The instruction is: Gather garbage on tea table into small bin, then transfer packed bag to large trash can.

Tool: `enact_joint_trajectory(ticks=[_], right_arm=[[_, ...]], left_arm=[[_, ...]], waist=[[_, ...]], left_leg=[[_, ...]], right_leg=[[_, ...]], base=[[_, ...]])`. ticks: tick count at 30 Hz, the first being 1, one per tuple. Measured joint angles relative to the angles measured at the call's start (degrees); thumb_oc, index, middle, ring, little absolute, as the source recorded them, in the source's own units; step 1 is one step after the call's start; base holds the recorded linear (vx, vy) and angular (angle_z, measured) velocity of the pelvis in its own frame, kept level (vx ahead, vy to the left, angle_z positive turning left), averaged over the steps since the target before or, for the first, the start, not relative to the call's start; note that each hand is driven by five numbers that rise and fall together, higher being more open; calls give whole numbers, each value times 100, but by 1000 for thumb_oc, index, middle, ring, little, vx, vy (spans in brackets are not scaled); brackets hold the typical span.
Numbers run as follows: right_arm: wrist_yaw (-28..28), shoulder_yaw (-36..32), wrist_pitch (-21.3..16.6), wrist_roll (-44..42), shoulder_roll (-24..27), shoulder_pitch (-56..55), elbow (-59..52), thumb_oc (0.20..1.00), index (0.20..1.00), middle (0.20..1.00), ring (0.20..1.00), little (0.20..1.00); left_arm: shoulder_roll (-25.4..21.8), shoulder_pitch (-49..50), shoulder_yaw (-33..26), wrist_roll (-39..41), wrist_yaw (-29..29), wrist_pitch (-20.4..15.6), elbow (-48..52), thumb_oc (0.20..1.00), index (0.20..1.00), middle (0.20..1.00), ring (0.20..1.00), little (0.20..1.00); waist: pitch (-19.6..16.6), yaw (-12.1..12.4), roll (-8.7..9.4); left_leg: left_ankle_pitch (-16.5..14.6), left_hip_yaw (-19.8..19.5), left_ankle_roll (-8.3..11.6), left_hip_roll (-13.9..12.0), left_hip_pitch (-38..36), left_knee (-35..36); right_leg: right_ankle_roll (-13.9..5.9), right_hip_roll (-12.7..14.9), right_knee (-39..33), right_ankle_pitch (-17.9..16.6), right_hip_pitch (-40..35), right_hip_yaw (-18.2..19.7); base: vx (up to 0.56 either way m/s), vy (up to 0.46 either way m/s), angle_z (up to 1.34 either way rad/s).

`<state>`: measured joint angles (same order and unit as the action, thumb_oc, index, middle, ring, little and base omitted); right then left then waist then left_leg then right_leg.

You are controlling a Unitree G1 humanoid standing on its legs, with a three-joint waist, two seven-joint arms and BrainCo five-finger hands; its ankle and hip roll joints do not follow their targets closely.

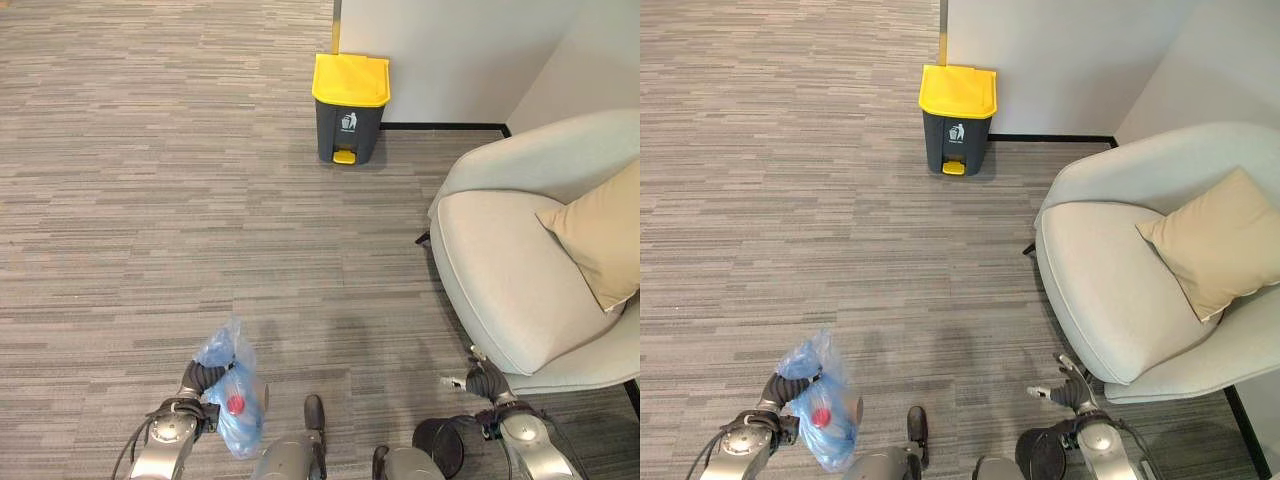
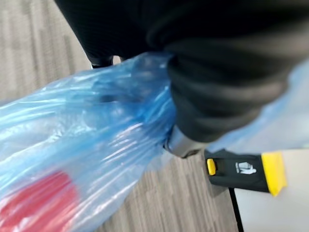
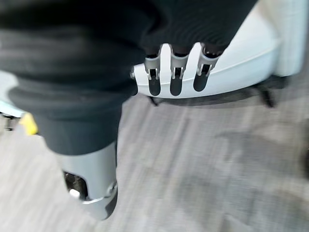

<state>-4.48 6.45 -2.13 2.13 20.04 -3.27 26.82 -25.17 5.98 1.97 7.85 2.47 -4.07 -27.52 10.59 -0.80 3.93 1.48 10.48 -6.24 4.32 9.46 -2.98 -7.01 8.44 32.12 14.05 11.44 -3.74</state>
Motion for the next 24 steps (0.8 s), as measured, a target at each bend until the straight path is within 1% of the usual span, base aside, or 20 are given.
enact_joint_trajectory(ticks=[2, 4, 5, 6, 8, 9, 10, 12, 13, 14, 15, 16, 17, 18, 19, 20, 21, 22, 23, 24], right_arm=[[5, 107, -8, 0, 7, 156, -28, 1000, 1000, 1000, 1000, 1000], [9, 206, -4, 0, 13, 258, -35, 1000, 1000, 1000, 1000, 1000], [10, 206, -3, 0, 13, 265, -41, 1000, 1000, 1000, 1000, 1000], [9, 204, 2, 0, 20, 266, -42, 1000, 1000, 1000, 1000, 1000], [11, 205, 18, 0, 22, 224, -36, 1000, 1000, 1000, 1000, 1000], [11, 203, 27, 1, 24, 186, -25, 1000, 1000, 1000, 1000, 1000], [12, 204, 33, 1, 25, 126, -24, 1000, 1000, 1000, 1000, 1000], [15, 202, 47, 5, 23, 62, -7, 1000, 1000, 1000, 1000, 1000], [15, 193, 79, 4, 25, 33, -10, 1000, 1000, 1000, 1000, 1000], [16, 195, 121, 4, 23, -14, 0, 1000, 1000, 1000, 1000, 1000], [14, 172, 144, 4, 28, -84, 83, 1000, 1000, 1000, 1000, 1000], [12, 134, 131, 4, 85, -199, 78, 1000, 1000, 1000, 1000, 1000], [13, 168, 140, 4, 150, -193, 119, 1000, 1000, 1000, 1000, 1000], [14, 177, 141, 3, 178, -110, 156, 1000, 1000, 1000, 1000, 1000], [13, 164, 126, 2, 219, -12, 133, 1000, 1000, 1000, 1000, 1000], [12, 150, 124, 1, 257, 144, 117, 1000, 1000, 1000, 1000, 1000], [-3, 138, 98, 0, 293, 222, 48, 1000, 1000, 1000, 1000, 1000], [-3, 146, 79, -1, 319, 261, 43, 1000, 1000, 1000, 1000, 1000], [-7, 146, 77, -3, 339, 260, 36, 1000, 1000, 1000, 1000, 1000], [-11, 142, 87, -4, 362, 240, 40, 1000, 1000, 1000, 1000, 1000]], left_arm=[[-15, -34, 2, 3, 14, 0, 0, 200, 200, 200, 200, 200], [-1, 8, 4, 3, 37, -1, -4, 200, 200, 200, 200, 200], [21, 9, 4, 4, 42, -1, -19, 200, 200, 200, 200, 200], [46, 5, -1, 4, 55, -1, -29, 200, 200, 200, 200, 200], [113, 10, -4, 6, 85, -4, -90, 200, 200, 200, 200, 200], [135, 20, -11, 7, 87, -2, -93, 200, 200, 200, 200, 200], [176, 21, -46, 9, 87, -6, -96, 200, 200, 200, 200, 200], [304, 47, -176, 26, 113, -16, -98, 200, 200, 200, 200, 200], [311, 48, -171, 25, 113, -16, -88, 200, 200, 200, 200, 200], [332, 81, -163, 25, 111, -18, -64, 200, 200, 200, 200, 200], [409, 90, -136, 32, 121, -17, -81, 200, 200, 200, 200, 200], [486, 73, -23, 60, 125, -22, -61, 200, 200, 200, 200, 200], [518, 106, 25, 69, 100, -24, -12, 200, 200, 200, 200, 200], [520, 116, 24, 79, 57, -22, 18, 200, 200, 200, 200, 200], [521, 183, 19, 105, 47, -14, 15, 200, 200, 200, 200, 200], [523, 280, 19, 105, 21, 1, 4, 200, 200, 200, 200, 200], [529, 306, 22, 105, -13, 17, -5, 200, 200, 200, 200, 200], [540, 308, 21, 105, -14, 22, -15, 200, 200, 200, 200, 200], [544, 294, 33, 107, -25, 23, -7, 200, 200, 200, 200, 200], [556, 274, 32, 118, -26, 23, 11, 200, 200, 200, 200, 200]], waist=[[17, 5, -4], [43, 5, -6], [72, -4, -42], [89, -10, -52], [145, -34, -78], [165, -41, -33], [189, -48, -64], [173, -70, -32], [171, -86, -32], [168, -133, -36], [136, -184, -99], [70, -216, -209], [48, -188, -274], [54, -180, -294], [49, -154, -274], [48, -137, -279], [49, -137, -276], [49, -135, -276], [38, -150, -261], [45, -165, -229]], left_leg=[[-10, 28, 16, -1, -237, 193], [-126, 93, 134, -13, -348, 258], [-179, 100, 135, -13, -369, 256], [-238, 103, 130, -13, -391, 253], [-330, 111, 180, -2, -508, 252], [-344, 93, 183, 2, -628, 253], [-427, 81, 197, 2, -718, 251], [-765, -80, 250, 19, -950, 214], [-802, -193, 334, 16, -1025, 233], [-844, -357, 429, -15, -1163, 244], [-907, -523, 544, -108, -1260, 165], [-1000, -685, 678, -263, -1264, 21], [-1001, -697, 718, -374, -1312, -27], [-1008, -658, 731, -510, -1198, -327], [-981, -623, 815, -630, -1029, -810], [-948, -645, 869, -730, -968, -1198], [-901, -666, 945, -852, -743, -1859], [-822, -686, 1063, -940, -631, -2289], [-782, -693, 1187, -1064, -383, -2933], [-866, -656, 1199, -1077, -164, -3321]], right_leg=[[-17, 7, 7, 21, 314, -39], [26, 73, -369, -37, 691, -233], [72, 99, -646, -186, 887, -284], [54, 100, -907, -353, 1018, -285], [-21, 114, -1695, -881, 1193, -337], [-8, 123, -2147, -1201, 1198, -434], [-11, 118, -2455, -1461, 1204, -473], [-20, 126, -3137, -1789, 1140, -621], [-1, 123, -3171, -1876, 1052, -614], [61, 125, -3118, -1900, 848, -586], [162, 80, -3045, -2066, 691, -610], [255, -9, -2987, -2238, 588, -742], [317, -111, -2897, -2279, 564, -796], [507, -189, -2825, -2276, 510, -906], [832, -328, -2819, -2341, 401, -939], [966, -456, -2806, -2235, 280, -984], [1055, -550, -2830, -2077, 140, -1008], [1110, -631, -2827, -1957, 24, -1005], [1159, -737, -2865, -1727, -171, -888], [1192, -763, -2883, -1671, -269, -881]], base=[[248, 7, -12], [263, -35, -19], [289, -71, -13], [210, -57, -6], [225, -76, 0], [326, -126, 6], [347, -157, 8], [510, -298, 26], [437, -294, 55], [333, -272, 76], [192, -198, 99], [201, -197, 87], [182, -191, 67], [151, -154, 35], [265, -253, 10], [226, -204, -14], [312, -223, -24], [274, -154, -14], [218, -107, -2], [160, -59, -2]])
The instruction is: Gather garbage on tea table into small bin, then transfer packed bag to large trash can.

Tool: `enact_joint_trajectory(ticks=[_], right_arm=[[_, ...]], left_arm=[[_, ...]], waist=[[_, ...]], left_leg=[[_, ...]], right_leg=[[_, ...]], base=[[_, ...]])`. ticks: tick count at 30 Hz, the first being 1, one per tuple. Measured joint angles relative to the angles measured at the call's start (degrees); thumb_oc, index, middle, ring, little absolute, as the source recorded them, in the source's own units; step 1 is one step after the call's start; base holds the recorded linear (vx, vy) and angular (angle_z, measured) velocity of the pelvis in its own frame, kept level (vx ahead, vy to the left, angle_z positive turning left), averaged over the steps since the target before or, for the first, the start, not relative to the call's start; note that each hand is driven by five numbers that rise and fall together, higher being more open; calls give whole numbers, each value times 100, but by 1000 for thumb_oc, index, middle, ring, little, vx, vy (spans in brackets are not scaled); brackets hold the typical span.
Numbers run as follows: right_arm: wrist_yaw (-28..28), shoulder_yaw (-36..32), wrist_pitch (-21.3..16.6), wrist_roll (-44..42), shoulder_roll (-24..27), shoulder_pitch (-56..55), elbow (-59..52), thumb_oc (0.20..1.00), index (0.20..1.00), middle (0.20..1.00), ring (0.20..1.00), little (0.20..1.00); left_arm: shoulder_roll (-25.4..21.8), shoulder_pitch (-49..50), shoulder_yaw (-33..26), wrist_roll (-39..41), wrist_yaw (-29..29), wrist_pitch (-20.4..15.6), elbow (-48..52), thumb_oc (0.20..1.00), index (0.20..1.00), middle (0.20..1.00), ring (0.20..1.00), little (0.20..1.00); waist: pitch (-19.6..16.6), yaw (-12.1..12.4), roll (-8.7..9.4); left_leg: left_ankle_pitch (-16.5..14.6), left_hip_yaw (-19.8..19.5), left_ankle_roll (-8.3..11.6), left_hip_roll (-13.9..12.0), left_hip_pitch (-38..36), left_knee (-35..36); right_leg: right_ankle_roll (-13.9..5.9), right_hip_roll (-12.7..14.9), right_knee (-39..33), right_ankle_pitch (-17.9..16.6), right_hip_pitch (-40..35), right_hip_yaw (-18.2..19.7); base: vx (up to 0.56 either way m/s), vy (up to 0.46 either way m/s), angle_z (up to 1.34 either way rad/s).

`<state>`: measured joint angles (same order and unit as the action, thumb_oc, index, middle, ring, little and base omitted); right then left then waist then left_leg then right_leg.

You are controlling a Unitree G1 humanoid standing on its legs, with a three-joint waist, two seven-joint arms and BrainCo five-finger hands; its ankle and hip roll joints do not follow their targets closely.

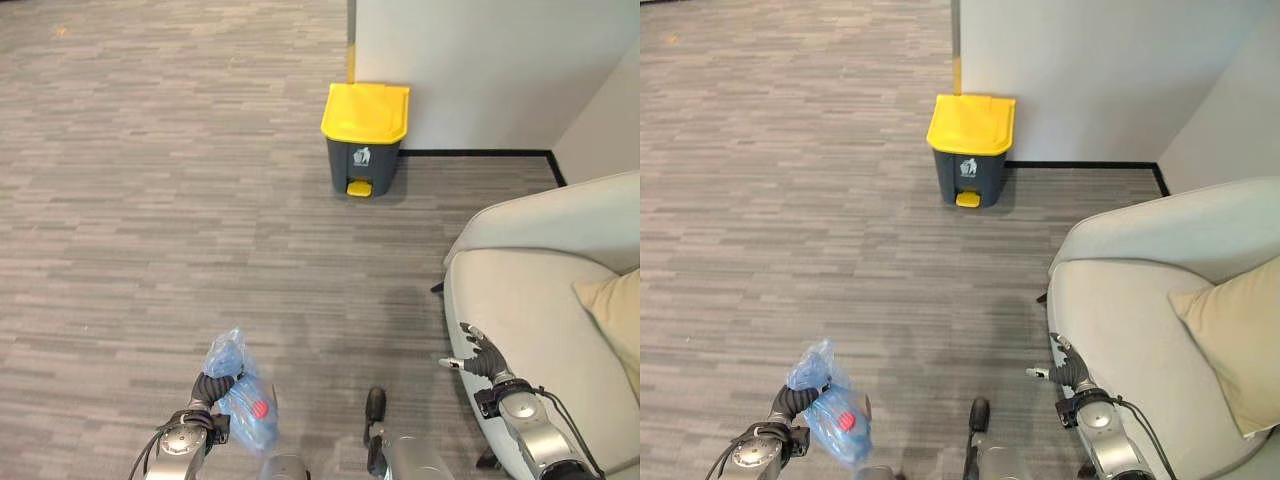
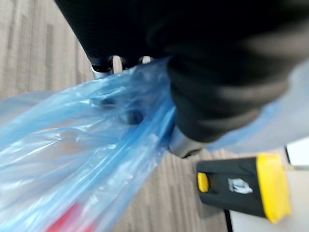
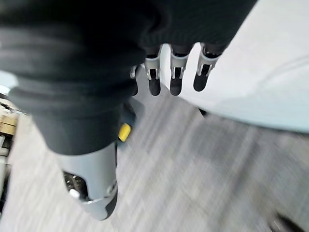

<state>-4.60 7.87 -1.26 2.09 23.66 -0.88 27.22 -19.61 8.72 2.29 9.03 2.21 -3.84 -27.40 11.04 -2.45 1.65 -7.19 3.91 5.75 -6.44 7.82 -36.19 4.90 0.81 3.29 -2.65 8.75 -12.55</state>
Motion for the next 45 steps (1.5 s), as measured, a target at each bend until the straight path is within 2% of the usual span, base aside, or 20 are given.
enact_joint_trajectory(ticks=[5, 9, 10, 13, 14, 16, 17, 21, 24, 25, 28, 30, 34, 36, 38, 40, 41, 42, 44, 45], right_arm=[[-7, -33, 48, -101, -1, -136, 6, 1000, 1000, 1000, 1000, 1000], [-42, -48, 43, -103, -43, -177, 166, 1000, 1000, 1000, 1000, 1000], [-46, -46, 57, -103, -108, -207, 321, 1000, 1000, 1000, 1000, 1000], [-59, -31, 50, -103, -136, -242, 382, 1000, 1000, 1000, 1000, 1000], [-61, -69, 40, -102, -150, -230, 364, 1000, 1000, 1000, 1000, 1000], [-65, -175, 46, -101, -133, -426, 358, 1000, 1000, 1000, 1000, 1000], [-62, -186, 56, -99, -145, -459, 389, 1000, 1000, 1000, 1000, 1000], [-15, -146, 71, -100, -255, -398, 334, 1000, 1000, 1000, 1000, 1000], [-13, -133, 48, -100, -300, -332, 183, 1000, 1000, 1000, 1000, 1000], [5, -108, 47, -100, -320, -195, 95, 1000, 1000, 1000, 1000, 1000], [13, 48, 35, -102, -343, -122, 78, 1000, 1000, 1000, 1000, 1000], [11, 54, 40, -102, -339, -89, 52, 1000, 1000, 1000, 1000, 1000], [15, 56, 67, -102, -334, -287, 124, 1000, 1000, 1000, 1000, 1000], [16, 38, 68, -102, -340, -313, 180, 1000, 1000, 1000, 1000, 1000], [22, 37, 77, -102, -329, -376, 242, 1000, 1000, 1000, 1000, 1000], [12, -102, 43, -120, -164, -210, 287, 1000, 1000, 1000, 1000, 1000], [6, -199, 31, -153, -178, -209, 278, 1000, 1000, 1000, 1000, 1000], [-32, -294, 48, -232, -249, -204, 428, 1000, 1000, 1000, 1000, 1000], [-41, -285, 47, -295, -226, -165, 448, 1000, 1000, 1000, 1000, 1000], [-47, -276, 48, -326, -232, -149, 486, 1000, 1000, 1000, 1000, 1000]], left_arm=[[5, -157, -3, 7, -11, -19, 47, 200, 200, 200, 200, 200], [6, -190, -5, 6, -16, -21, 17, 200, 200, 200, 200, 200], [-9, -228, -4, 4, -15, -21, 15, 200, 200, 200, 200, 200], [-14, -182, -2, 3, 0, -20, 15, 200, 200, 200, 200, 200], [-28, -158, -5, -2, -9, -5, 14, 200, 200, 200, 200, 200], [-14, -32, 6, -19, -34, 48, 18, 200, 200, 200, 200, 200], [-45, -22, 2, -19, -33, 51, 11, 200, 200, 200, 200, 200], [-97, -49, 10, -19, -35, 89, 18, 200, 200, 200, 200, 200], [-220, -217, -3, -17, -16, 83, 14, 200, 200, 200, 200, 200], [-234, -389, -4, -16, 10, 81, 16, 200, 200, 200, 200, 200], [-274, -468, 23, -15, 26, 73, -9, 200, 200, 200, 200, 200], [-303, -462, 17, -15, 28, 73, -38, 200, 200, 200, 200, 200], [-285, -420, -9, -12, 28, 73, -136, 200, 200, 200, 200, 200], [-202, -290, -2, -15, 59, 74, -107, 200, 200, 200, 200, 200], [-28, -41, 33, -18, 15, 82, -88, 200, 200, 200, 200, 200], [23, 113, 9, -19, 6, 116, -83, 200, 200, 200, 200, 200], [22, 105, 44, -16, 4, 116, -79, 200, 200, 200, 200, 200], [-45, 3, 163, -17, 1, 115, -21, 200, 200, 200, 200, 200], [-68, -170, 182, -17, -11, 108, 24, 200, 200, 200, 200, 200], [-88, -213, 182, -17, -9, 110, 5, 200, 200, 200, 200, 200]], waist=[[54, 20, 239], [62, 61, 213], [82, 126, 173], [59, 220, 142], [54, 261, 161], [-108, 223, 61], [-156, 175, 58], [-176, 141, 147], [-219, 134, 236], [-177, 146, 153], [-51, 146, -43], [9, 113, 2], [90, -26, 83], [137, -36, 36], [130, -33, -38], [42, 64, -103], [18, 70, -81], [-114, 97, 190], [-65, 60, 386], [-46, 24, 422]], left_leg=[[-42, 231, -127, 499, 720, 1697], [555, 382, -120, 411, 1263, 2750], [878, 489, -152, 337, 1356, 2967], [1217, 581, -256, 315, 1438, 3045], [1234, 688, -305, 355, 1393, 2935], [1289, 876, -563, 465, 990, 3061], [1441, 892, -1058, 554, 839, 3134], [1097, 1013, -1498, 866, 336, 3293], [897, 1057, -1636, 1169, 163, 3397], [805, 996, -1647, 1258, -8, 3580], [578, 765, -1399, 1208, -464, 3663], [534, 698, -1378, 1234, -612, 3746], [101, 287, -1023, 1412, -1064, 3740], [-252, -138, -986, 1369, -1537, 3675], [-269, -326, -756, 1049, -1718, 2948], [233, -212, 61, 641, -927, 608], [227, -203, 151, 510, -686, -100], [-226, 306, -245, 409, -46, -48], [-254, 283, -259, 540, 569, 1481], [-21, 295, -246, 542, 832, 2076]], right_leg=[[43, -98, -442, 3, -544, 108], [-161, -338, -794, 282, -939, 161], [-162, -477, -795, 344, -1179, 182], [-99, -588, -787, 452, -1509, 236], [-304, -528, -790, 650, -1626, 313], [-481, -476, -752, 938, -1981, 352], [-594, -404, -633, 1055, -2002, 394], [-1027, 127, 1216, 1472, -1425, 527], [-1153, 590, 2713, 1778, -696, 650], [-1069, 693, 3164, 2023, -173, 670], [-1089, 488, 2885, 2072, 761, 692], [-1039, 440, 2509, 1846, 1308, 615], [-1010, 550, 608, 464, 1831, 240], [-933, 470, 531, 82, 1531, 245], [-354, 256, 616, -264, 857, 306], [129, -117, 200, 136, 1, 171], [312, -230, 149, 390, -250, 269], [198, -225, -159, 303, -489, 426], [145, -163, -261, 216, -622, 560], [83, -184, -273, 254, -730, 563]], base=[[242, -32, -17], [385, 43, -13], [474, 96, -14], [391, 131, -38], [395, 174, -39], [414, 273, -21], [414, 332, -6], [244, 244, -18], [202, 140, -5], [345, 173, 9], [392, 104, 11], [316, -16, 17], [360, -100, 55], [481, -228, 85], [452, -294, 123], [528, -263, 51], [445, -54, -19], [341, 24, -29], [189, 66, -27], [247, 139, -51]])
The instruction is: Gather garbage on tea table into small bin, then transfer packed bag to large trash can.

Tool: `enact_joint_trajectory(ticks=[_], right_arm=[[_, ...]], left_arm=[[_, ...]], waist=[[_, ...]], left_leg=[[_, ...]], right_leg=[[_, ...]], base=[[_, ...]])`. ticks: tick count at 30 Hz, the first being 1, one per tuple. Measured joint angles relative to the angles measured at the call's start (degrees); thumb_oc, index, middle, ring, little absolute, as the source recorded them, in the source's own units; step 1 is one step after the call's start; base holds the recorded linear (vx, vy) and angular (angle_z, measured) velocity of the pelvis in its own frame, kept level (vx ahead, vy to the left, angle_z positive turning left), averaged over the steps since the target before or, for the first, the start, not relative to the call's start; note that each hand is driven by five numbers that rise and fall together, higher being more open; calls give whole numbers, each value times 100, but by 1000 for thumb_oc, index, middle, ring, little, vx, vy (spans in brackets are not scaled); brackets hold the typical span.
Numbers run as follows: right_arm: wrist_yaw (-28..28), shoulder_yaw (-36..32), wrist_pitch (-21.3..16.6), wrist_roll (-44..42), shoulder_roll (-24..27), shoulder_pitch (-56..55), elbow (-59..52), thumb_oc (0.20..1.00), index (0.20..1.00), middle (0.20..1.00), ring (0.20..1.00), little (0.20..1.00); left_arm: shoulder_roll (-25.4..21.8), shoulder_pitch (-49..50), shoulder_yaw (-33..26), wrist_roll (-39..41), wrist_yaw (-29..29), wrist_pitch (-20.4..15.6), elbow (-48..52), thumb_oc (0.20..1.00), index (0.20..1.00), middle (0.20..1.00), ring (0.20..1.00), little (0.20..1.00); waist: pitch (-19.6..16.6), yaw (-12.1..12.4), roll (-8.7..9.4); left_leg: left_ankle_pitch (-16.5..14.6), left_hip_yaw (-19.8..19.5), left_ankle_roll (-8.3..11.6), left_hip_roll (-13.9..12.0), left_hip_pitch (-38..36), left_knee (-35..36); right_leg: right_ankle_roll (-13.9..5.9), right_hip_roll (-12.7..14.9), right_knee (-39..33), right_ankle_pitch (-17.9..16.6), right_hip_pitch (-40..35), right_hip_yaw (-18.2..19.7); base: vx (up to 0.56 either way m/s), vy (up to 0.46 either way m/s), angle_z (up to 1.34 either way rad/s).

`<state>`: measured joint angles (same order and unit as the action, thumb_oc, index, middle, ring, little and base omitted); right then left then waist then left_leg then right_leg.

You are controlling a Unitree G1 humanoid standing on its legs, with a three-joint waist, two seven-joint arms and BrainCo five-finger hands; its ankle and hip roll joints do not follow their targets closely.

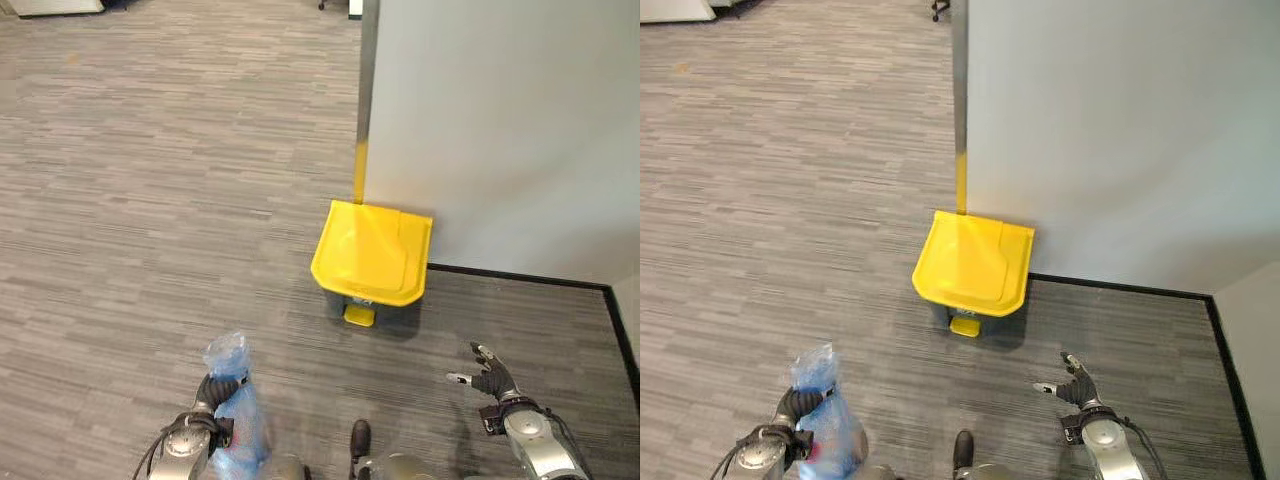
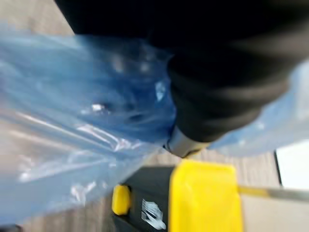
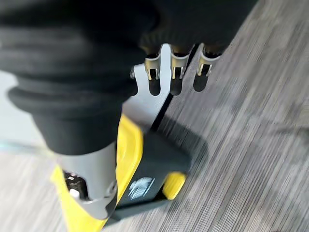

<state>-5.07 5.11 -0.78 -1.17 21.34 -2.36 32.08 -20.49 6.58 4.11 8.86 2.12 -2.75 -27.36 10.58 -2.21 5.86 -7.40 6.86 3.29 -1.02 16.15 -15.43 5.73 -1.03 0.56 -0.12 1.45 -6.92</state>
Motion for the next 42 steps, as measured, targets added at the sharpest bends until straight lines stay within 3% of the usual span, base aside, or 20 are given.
enact_joint_trajectory(ticks=[1, 2, 5, 7, 8, 9, 10, 11, 15, 18, 20, 24, 25, 29, 33, 35, 36, 40, 41, 42], right_arm=[[-43, 39, -2, 0, -33, -35, 127, 1000, 1000, 1000, 1000, 1000], [-69, 102, -1, 0, -30, -106, 151, 1000, 1000, 1000, 1000, 1000], [-69, 99, 7, 1, -18, -268, 153, 1000, 1000, 1000, 1000, 1000], [-71, 76, 14, 1, 21, -361, 155, 1000, 1000, 1000, 1000, 1000], [-64, 94, 25, 1, 92, -458, 144, 1000, 1000, 1000, 1000, 1000], [-85, 89, 43, 1, -43, -515, 208, 1000, 1000, 1000, 1000, 1000], [-64, 124, 70, 1, -123, -552, 200, 1000, 1000, 1000, 1000, 1000], [-44, 130, 85, 2, -151, -543, 198, 1000, 1000, 1000, 1000, 1000], [-47, 175, 132, 4, -170, -271, 172, 1000, 1000, 1000, 1000, 1000], [-23, 384, 112, 5, -266, -26, 128, 1000, 1000, 1000, 1000, 1000], [2, 365, 84, 7, -275, 77, 127, 1000, 1000, 1000, 1000, 1000], [17, 325, 107, 9, -252, 37, 154, 1000, 1000, 1000, 1000, 1000], [12, 309, 118, 10, -226, 18, 161, 1000, 1000, 1000, 1000, 1000], [8, 308, 118, 11, -179, -249, 161, 1000, 1000, 1000, 1000, 1000], [-15, 262, 118, 6, -64, -185, 243, 1000, 1000, 1000, 1000, 1000], [-55, 257, 117, 6, -60, -100, 230, 1000, 1000, 1000, 1000, 1000], [-58, 254, 114, 6, -60, -93, 226, 1000, 1000, 1000, 1000, 1000], [-62, 48, 119, 6, -14, -102, 265, 1000, 1000, 1000, 1000, 1000], [-63, 61, 110, 6, 179, -62, 223, 1000, 1000, 1000, 1000, 1000], [-61, 42, 114, 7, 113, -63, 339, 1000, 1000, 1000, 1000, 1000]], left_arm=[[-17, -18, 1, -1, 13, 1, -10, 200, 200, 200, 200, 200], [-21, 18, 2, -1, 19, 2, -32, 200, 200, 200, 200, 200], [-31, 17, 14, 1, 37, 1, -89, 200, 200, 200, 200, 200], [24, 26, 27, -1, 31, 3, -88, 200, 200, 200, 200, 200], [78, 69, 48, 1, 24, -5, -84, 200, 200, 200, 200, 200], [-27, 51, 91, 0, 26, -25, -116, 200, 200, 200, 200, 200], [-70, -84, 80, 2, 32, -35, -119, 200, 200, 200, 200, 200], [-55, -138, 51, 3, 42, -54, -79, 200, 200, 200, 200, 200], [-86, -638, 63, 7, 75, -57, -146, 200, 200, 200, 200, 200], [-206, -573, 62, 23, 157, -49, -256, 200, 200, 200, 200, 200], [-241, -362, -20, 26, 200, -50, -202, 200, 200, 200, 200, 200], [-266, 63, -34, 43, 237, -26, -206, 200, 200, 200, 200, 200], [-256, 231, -25, 125, 233, -18, -204, 200, 200, 200, 200, 200], [-202, 294, -18, 125, 188, -17, -136, 200, 200, 200, 200, 200], [-194, 233, -11, 123, 36, -13, -67, 200, 200, 200, 200, 200], [-193, 212, -10, 123, 9, -6, -72, 200, 200, 200, 200, 200], [-190, 170, -4, 123, -3, -6, -72, 200, 200, 200, 200, 200], [-63, -107, 114, 124, -11, -8, -87, 200, 200, 200, 200, 200], [76, -175, 289, 125, -15, -8, -78, 200, 200, 200, 200, 200], [102, -306, 314, 124, -8, -10, -62, 200, 200, 200, 200, 200]], waist=[[7, -3, -9], [8, -4, -37], [-34, -11, -111], [-116, -110, -249], [-235, -159, -502], [-309, -250, -463], [-281, -275, -409], [-300, -263, -390], [-302, -294, -328], [-252, -56, -306], [-243, 54, -277], [-301, 129, -182], [-282, 140, -185], [-229, 140, -278], [-107, 143, -291], [-45, 109, -232], [-13, 73, -156], [13, -137, -283], [-11, -196, -593], [42, -191, -472]], left_leg=[[698, 25, 19, -64, 282, 918], [940, 30, -19, -121, 419, 1032], [1125, 40, -268, -96, 639, 773], [1245, 249, -765, 118, 389, 703], [1490, 283, -1117, 166, 79, 826], [1583, 331, -1097, 165, -223, 1069], [1572, 73, -1285, 255, -410, 1266], [1574, 80, -1275, 310, -568, 1479], [1502, 30, -1335, 676, -721, 1655], [1402, 214, -1272, 686, -1063, 1704], [1139, 211, -1035, 675, -1226, 1727], [1120, 146, -995, 608, -1231, 1782], [1237, 170, -831, 543, -1223, 1811], [1378, -106, -585, 351, -1224, 1806], [1626, -155, -186, 313, -796, 1374], [1094, 32, -134, 215, -695, 887], [896, 42, -67, 95, -723, 694], [683, -56, 142, -541, -1194, 799], [784, -132, 146, -651, -1538, 1346], [867, -71, 121, -463, -1606, 1603]], right_leg=[[-66, -134, -88, 42, -375, 69], [-192, -219, -148, 121, -623, 76], [-546, -308, -288, 416, -1069, 108], [-828, -308, -169, 598, -1309, 233], [-978, -500, 135, 697, -1340, 300], [-1083, -526, 572, 934, -1303, 308], [-1067, -340, 1040, 1260, -1088, 262], [-971, -129, 1226, 1426, -912, 232], [-1248, 872, 1486, 1625, 9, 302], [-1403, 1120, 1673, 1309, 457, 171], [-1410, 1100, 1774, 1113, 610, 82], [-1172, 717, 1695, 1016, 749, 301], [-1000, 718, 1446, 735, 662, 147], [-892, 369, 560, 347, 68, 78], [-565, 438, 343, 52, 94, -213], [-471, 540, 158, -100, 22, -298], [-483, 624, 56, -164, -31, -384], [-659, 732, 39, -283, 40, -505], [-818, 630, 51, -279, 81, -599], [-971, 850, 34, -410, 146, -551]], base=[[269, 181, -72], [278, 220, -92], [240, 250, -95], [211, 273, -85], [167, 280, -65], [141, 267, -42], [104, 250, -32], [62, 156, -20], [37, 178, 10], [47, 101, -17], [22, 43, -3], [-7, -20, 12], [-39, -82, 8], [-80, -49, 39], [-125, 93, 28], [-89, 155, 16], [-53, 119, 40], [1, 202, 41], [-69, 357, 26], [-110, 454, 0]])
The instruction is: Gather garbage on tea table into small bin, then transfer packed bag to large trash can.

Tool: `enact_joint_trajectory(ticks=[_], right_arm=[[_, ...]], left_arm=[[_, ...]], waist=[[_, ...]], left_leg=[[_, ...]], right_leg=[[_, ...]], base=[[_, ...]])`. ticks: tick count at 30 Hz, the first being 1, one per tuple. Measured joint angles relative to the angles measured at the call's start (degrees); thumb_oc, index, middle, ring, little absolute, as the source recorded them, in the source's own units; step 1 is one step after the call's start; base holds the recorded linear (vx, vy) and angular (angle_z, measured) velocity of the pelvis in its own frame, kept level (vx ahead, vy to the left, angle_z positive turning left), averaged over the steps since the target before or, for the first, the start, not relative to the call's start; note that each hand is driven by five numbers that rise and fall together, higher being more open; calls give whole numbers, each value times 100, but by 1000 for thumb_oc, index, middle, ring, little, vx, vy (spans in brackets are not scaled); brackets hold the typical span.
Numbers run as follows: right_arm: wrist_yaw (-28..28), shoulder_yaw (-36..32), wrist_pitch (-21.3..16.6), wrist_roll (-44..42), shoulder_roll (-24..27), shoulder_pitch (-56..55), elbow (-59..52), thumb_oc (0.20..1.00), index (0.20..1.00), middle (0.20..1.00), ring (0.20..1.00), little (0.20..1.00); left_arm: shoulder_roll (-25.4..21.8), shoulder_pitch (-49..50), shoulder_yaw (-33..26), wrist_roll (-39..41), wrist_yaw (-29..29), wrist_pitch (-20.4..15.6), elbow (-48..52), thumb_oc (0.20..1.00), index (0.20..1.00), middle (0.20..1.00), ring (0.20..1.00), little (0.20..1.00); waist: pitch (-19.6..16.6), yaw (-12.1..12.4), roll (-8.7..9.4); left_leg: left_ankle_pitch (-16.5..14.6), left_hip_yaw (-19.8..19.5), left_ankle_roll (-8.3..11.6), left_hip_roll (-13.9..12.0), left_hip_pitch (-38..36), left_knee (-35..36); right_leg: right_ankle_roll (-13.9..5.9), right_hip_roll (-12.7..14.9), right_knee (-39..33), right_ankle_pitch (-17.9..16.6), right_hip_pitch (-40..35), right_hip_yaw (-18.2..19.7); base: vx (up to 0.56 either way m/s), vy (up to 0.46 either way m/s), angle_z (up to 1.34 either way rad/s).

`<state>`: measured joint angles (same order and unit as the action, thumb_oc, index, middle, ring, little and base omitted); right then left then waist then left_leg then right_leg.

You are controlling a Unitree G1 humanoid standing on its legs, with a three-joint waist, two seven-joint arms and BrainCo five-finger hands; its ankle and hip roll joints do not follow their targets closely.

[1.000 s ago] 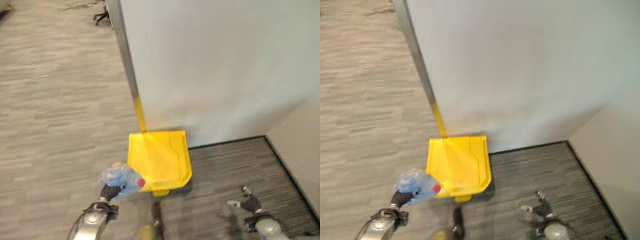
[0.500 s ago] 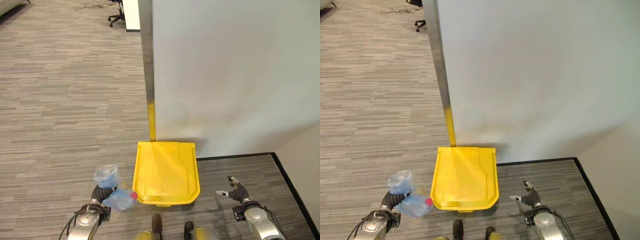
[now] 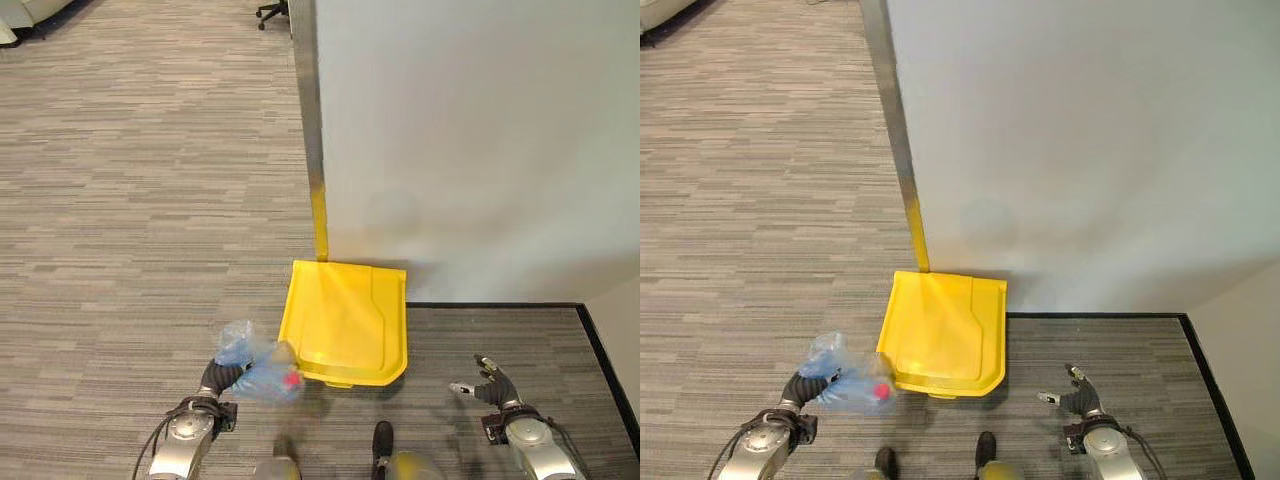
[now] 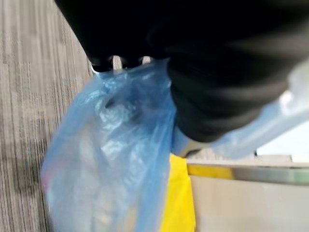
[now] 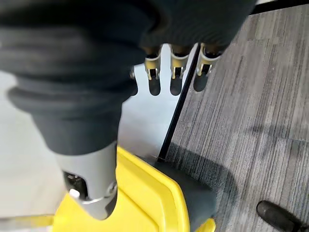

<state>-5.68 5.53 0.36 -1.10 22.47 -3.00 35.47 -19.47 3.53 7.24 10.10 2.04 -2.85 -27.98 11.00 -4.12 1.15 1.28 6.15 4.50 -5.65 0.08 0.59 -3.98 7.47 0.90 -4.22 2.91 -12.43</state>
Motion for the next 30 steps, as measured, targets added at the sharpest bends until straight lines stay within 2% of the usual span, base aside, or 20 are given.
enact_joint_trajectory(ticks=[1, 2, 3, 4, 5, 6, 7, 8, 9, 11, 13, 16, 24, 26, 27, 28, 29, 30], right_arm=[[-3, 23, -2, 4, -187, -15, -27, 1000, 1000, 1000, 1000, 1000], [9, 25, 7, 8, -224, 26, -109, 1000, 1000, 1000, 1000, 1000], [14, 26, 17, 8, -232, 28, -108, 1000, 1000, 1000, 1000, 1000], [27, 312, 24, 96, -291, 217, -35, 1000, 1000, 1000, 1000, 1000], [76, 360, 27, 117, -291, 191, -34, 1000, 1000, 1000, 1000, 1000], [73, 308, 14, 116, -286, 193, -45, 1000, 1000, 1000, 1000, 1000], [66, 253, 10, 115, -224, 113, -78, 1000, 1000, 1000, 1000, 1000], [59, 225, 5, 115, -197, 53, -118, 1000, 1000, 1000, 1000, 1000], [53, 233, 13, 114, -170, -2, -108, 1000, 1000, 1000, 1000, 1000], [61, 248, 5, 112, -189, -58, -108, 1000, 1000, 1000, 1000, 1000], [61, 247, 6, 111, -184, -14, -99, 1000, 1000, 1000, 1000, 1000], [65, 227, 9, 113, -177, -169, -100, 1000, 1000, 1000, 1000, 1000], [68, 251, 21, 114, -182, -73, -95, 1000, 1000, 1000, 1000, 1000], [67, 265, 22, 114, -184, 67, -91, 1000, 1000, 1000, 1000, 1000], [75, 271, 17, 114, -184, 217, -92, 1000, 1000, 1000, 1000, 1000], [75, 265, 19, 114, -183, 216, -93, 1000, 1000, 1000, 1000, 1000], [75, 264, 17, 114, -170, 238, -103, 1000, 1000, 1000, 1000, 1000], [76, 267, 17, 114, -156, 244, -144, 1000, 1000, 1000, 1000, 1000]], left_arm=[[-48, 21, -11, -1, 20, 2, -7, 200, 200, 200, 200, 200], [-50, 8, -14, -1, 17, 1, -18, 200, 200, 200, 200, 200], [-78, -4, -29, -1, 20, -4, -17, 200, 200, 200, 200, 200], [-312, -64, -126, -2, 43, -6, -112, 200, 200, 200, 200, 200], [-353, -62, -198, -2, 49, -6, -147, 200, 200, 200, 200, 200], [-373, 42, -382, -1, 84, -12, -123, 200, 200, 200, 200, 200], [-350, 116, -401, -1, 124, -14, -123, 200, 200, 200, 200, 200], [-312, 139, -409, 0, 126, -11, -133, 200, 200, 200, 200, 200], [-288, 146, -399, 0, 121, -4, -134, 200, 200, 200, 200, 200], [-305, 267, -405, 0, 119, -9, -128, 200, 200, 200, 200, 200], [-299, 360, -374, 0, 82, -8, -127, 200, 200, 200, 200, 200], [-271, 543, -273, -3, 20, -5, -127, 200, 200, 200, 200, 200], [-299, 426, -287, -4, 30, 15, -129, 200, 200, 200, 200, 200], [-327, 345, -295, -3, 36, 19, -130, 200, 200, 200, 200, 200], [-341, 272, -307, -3, 43, 25, -134, 200, 200, 200, 200, 200], [-337, 234, -323, -3, 43, 26, -135, 200, 200, 200, 200, 200], [-312, 188, -337, -3, 51, 32, -143, 200, 200, 200, 200, 200], [-313, 157, -335, -3, 49, 32, -134, 200, 200, 200, 200, 200]], waist=[[-8, -12, 162], [29, -52, 148], [52, -36, 159], [174, 43, 154], [181, 57, 97], [169, 75, 114], [100, 192, 186], [89, 189, 161], [84, 144, 93], [23, 211, 87], [-112, 281, 10], [-354, 280, 33], [-325, 296, 147], [-210, 324, 148], [-81, 316, 123], [-38, 302, 122], [51, 300, 97], [147, 295, 61]], left_leg=[[-41, 74, -227, 428, 93, -43], [-55, 144, -524, 721, 220, -77], [-14, 247, -620, 831, 209, -33], [-148, 651, -926, 874, 270, -169], [-97, 691, -933, 840, 195, -21], [-4, 726, -803, 864, 193, 91], [77, 696, -683, 960, 208, 153], [129, 587, -654, 997, 247, 162], [160, 480, -603, 974, 311, 124], [165, 431, -599, 989, 285, 123], [165, 411, -599, 1009, 285, 110], [94, 387, -679, 1026, 169, 78], [155, 387, -849, 1034, 456, -30], [84, 387, -991, 1065, 422, -68], [28, 418, -1069, 1071, 355, -57], [-28, 405, -1120, 1094, 295, -5], [-61, 395, -1195, 1093, 227, 25], [-65, 391, -1195, 1081, 177, 62]], right_leg=[[-198, 343, 195, -199, 292, 162], [-364, 644, 308, -340, 495, 292], [-388, 747, 346, -454, 582, 354], [-483, 771, 825, -681, 979, 588], [-533, 462, 1623, 24, 1144, 641], [-289, -43, 2120, 858, 1019, 374], [72, -500, 1944, 1328, 701, 288], [277, -756, 1662, 1440, 560, 709], [343, -927, 1359, 1384, 423, 935], [339, -887, 1169, 1248, 297, 808], [337, -847, 1188, 1245, 289, 754], [378, -838, 1175, 1263, 153, 749], [304, -810, 1426, 1291, 547, 815], [278, -809, 1636, 1294, 604, 894], [27, -747, 2078, 1464, 770, 899], [-109, -700, 2413, 1592, 903, 892], [-101, -638, 2824, 1708, 1158, 846], [-134, -480, 2792, 1679, 1482, 738]], base=[[-189, 538, -20], [-145, 362, -39], [-102, 292, -76], [-22, 151, -83], [18, 41, -78], [37, -20, -19], [68, -72, 2], [70, -56, 41], [77, -30, 43], [75, -23, 25], [146, 12, 12], [79, 78, 0], [28, 103, -7], [128, 142, -12], [179, 98, -16], [192, 67, -11], [162, 26, -4], [179, 17, 2]])
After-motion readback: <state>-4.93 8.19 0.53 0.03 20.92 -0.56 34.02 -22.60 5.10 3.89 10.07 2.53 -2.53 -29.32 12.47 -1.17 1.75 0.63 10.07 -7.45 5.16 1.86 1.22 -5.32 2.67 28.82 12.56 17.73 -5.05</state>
